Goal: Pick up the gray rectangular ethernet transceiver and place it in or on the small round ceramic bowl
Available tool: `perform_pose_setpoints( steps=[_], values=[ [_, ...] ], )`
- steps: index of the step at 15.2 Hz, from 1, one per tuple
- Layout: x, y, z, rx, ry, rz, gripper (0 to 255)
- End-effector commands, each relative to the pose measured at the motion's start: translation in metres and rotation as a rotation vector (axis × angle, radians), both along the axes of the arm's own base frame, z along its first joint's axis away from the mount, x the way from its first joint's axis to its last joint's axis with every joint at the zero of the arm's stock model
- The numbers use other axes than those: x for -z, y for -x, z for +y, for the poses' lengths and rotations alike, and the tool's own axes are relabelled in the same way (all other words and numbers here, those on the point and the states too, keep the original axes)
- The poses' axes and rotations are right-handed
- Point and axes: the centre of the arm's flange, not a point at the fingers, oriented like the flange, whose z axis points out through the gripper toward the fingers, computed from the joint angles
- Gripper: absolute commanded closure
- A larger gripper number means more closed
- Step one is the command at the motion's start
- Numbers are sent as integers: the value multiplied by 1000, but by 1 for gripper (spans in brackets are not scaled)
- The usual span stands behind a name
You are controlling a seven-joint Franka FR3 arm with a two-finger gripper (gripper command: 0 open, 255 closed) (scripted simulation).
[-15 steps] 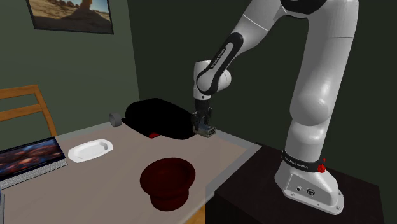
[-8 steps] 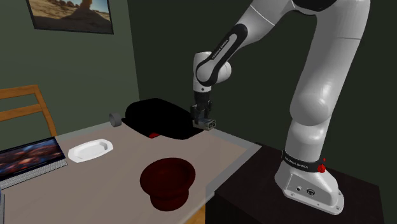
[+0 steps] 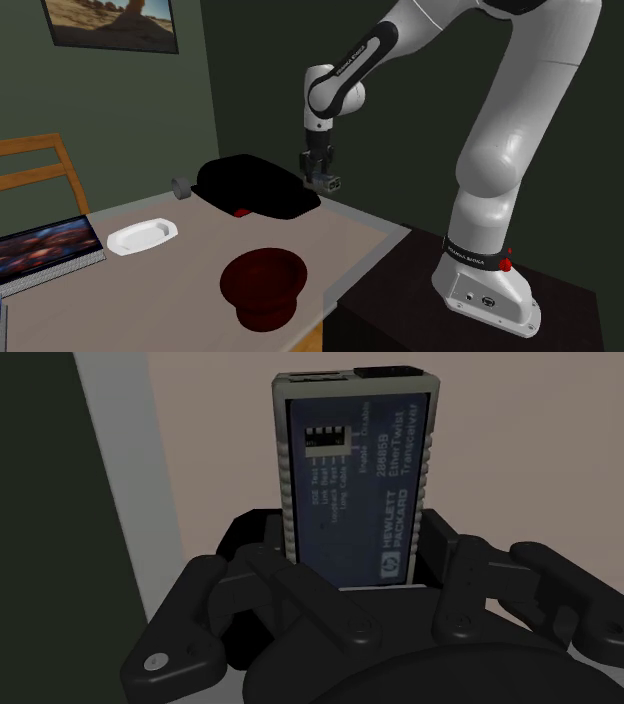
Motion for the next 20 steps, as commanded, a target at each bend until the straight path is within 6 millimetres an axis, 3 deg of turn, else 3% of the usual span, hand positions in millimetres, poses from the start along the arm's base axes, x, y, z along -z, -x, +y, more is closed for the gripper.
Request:
perform_pose_setpoints(
  steps=[1,2,20],
  values=[
    [-11,0,1,0,0,0,255],
    [-14,0,1,0,0,0,255],
    [-25,86,222,0,0,0,255]
  ],
)
